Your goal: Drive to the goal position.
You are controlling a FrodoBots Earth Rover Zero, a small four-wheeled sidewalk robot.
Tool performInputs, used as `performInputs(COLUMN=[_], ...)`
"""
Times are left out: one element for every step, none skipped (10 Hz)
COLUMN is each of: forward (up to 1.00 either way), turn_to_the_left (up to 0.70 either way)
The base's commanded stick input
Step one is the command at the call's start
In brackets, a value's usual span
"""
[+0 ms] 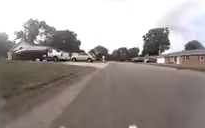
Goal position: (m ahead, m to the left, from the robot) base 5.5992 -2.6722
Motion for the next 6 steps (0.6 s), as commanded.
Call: performInputs(forward=[1.0,1.0,1.0,1.0,1.0,1.0], turn_to_the_left=[-0.4,-0.4,-0.12,0.0,0.0,0.0])
